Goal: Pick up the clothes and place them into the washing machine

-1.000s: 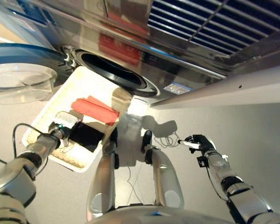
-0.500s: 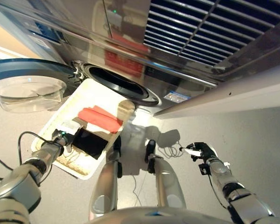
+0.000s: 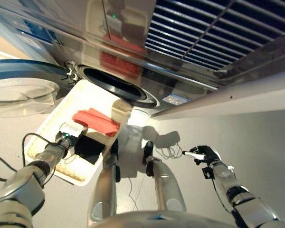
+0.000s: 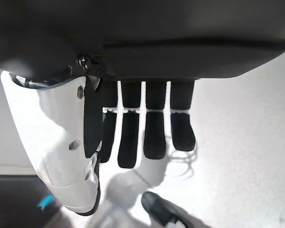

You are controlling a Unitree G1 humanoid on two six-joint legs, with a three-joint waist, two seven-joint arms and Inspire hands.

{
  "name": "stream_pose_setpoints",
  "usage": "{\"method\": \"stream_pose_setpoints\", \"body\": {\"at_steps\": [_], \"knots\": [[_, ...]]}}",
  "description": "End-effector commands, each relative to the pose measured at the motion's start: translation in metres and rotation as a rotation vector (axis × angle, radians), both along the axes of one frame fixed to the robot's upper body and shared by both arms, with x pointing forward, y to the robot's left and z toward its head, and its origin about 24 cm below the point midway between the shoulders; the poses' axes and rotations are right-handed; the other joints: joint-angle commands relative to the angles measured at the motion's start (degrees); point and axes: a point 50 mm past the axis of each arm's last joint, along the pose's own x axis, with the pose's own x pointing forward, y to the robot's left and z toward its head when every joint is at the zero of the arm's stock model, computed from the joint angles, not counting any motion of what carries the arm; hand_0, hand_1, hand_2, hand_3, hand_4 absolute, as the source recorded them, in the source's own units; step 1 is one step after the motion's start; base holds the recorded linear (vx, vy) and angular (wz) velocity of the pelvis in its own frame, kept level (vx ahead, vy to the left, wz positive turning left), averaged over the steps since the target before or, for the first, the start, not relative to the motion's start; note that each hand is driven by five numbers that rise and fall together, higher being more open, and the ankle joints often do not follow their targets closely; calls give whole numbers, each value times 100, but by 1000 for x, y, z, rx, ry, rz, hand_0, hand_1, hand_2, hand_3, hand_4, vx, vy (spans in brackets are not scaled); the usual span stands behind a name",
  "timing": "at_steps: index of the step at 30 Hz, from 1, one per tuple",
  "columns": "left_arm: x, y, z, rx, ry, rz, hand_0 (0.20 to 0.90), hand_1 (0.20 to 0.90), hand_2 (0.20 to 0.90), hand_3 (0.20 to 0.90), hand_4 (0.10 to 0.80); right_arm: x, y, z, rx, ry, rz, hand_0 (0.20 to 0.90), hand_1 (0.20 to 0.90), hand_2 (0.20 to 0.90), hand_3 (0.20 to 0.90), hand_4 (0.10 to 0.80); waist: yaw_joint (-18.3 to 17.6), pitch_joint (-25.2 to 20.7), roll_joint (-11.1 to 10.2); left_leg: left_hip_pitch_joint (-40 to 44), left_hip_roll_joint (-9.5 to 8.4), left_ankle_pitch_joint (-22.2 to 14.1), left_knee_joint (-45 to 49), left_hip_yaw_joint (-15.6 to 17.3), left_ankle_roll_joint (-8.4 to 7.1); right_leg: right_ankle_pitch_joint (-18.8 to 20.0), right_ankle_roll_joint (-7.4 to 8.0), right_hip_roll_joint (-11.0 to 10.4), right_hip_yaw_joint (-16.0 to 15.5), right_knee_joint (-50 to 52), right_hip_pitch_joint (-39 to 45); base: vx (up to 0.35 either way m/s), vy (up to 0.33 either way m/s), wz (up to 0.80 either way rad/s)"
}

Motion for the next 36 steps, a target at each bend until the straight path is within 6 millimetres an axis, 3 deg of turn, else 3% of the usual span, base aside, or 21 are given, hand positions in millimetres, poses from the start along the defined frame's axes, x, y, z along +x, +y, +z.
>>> {"method": "stream_pose_setpoints", "body": {"at_steps": [1,5,6,8,10,11,12,21,36], "knots": [[20,13,33,-1,-129,63,900,900,900,900,800,-4,-25,13,-60,-44,-20,900,900,900,900,800,-96,400,-40,-483,-29,-265,598,-311,-355,688,205,82,-3,-787,306,-44,9,-2],[25,17,44,13,-138,64,900,900,900,900,800,3,-27,21,-57,-86,-34,900,900,900,900,800,-136,519,-64,-988,-26,-426,1096,-328,-331,578,169,49,13,-315,-167,-44,24,2],[26,17,44,16,-133,59,900,900,900,900,800,4,-28,21,-59,-88,-41,900,900,900,900,800,-134,507,-49,-1049,-14,-680,1276,-365,-337,397,211,47,48,-139,-235,38,32,3],[27,18,47,18,-142,63,900,900,900,900,800,6,-28,24,-51,-104,-48,900,900,900,900,800,-146,571,-61,-1263,2,-751,1506,-359,-314,368,202,14,49,47,-424,-7,37,0],[28,17,48,18,-128,63,472,472,472,472,494,8,-29,26,-48,-117,-55,900,900,900,900,800,-170,598,-69,-1469,21,-841,1736,-368,-288,296,185,-9,50,247,-598,-46,43,-1],[28,18,48,15,-129,74,313,313,313,313,380,9,-28,26,-43,-122,-54,900,900,900,900,800,-172,598,-71,-1563,37,-877,1846,-360,-280,263,177,-12,51,346,-689,-28,40,2],[29,17,49,10,-128,77,200,200,200,200,300,9,-27,26,-40,-122,-57,900,900,900,900,800,-175,596,-71,-1630,33,-917,1931,-368,-270,229,169,-18,52,426,-763,-17,31,0],[30,18,48,1,-114,97,200,200,200,200,300,15,-24,29,-33,-138,-39,900,900,900,900,800,-199,580,-73,-1767,0,-1128,2197,-343,-177,132,136,-32,124,624,-920,-1,38,-4],[20,17,32,-40,-88,131,200,200,200,200,300,15,-21,28,-43,-125,-9,900,900,900,900,800,-169,507,-40,-971,-76,-722,1056,-284,-301,474,203,57,130,-363,-264,12,5,-5]]}}
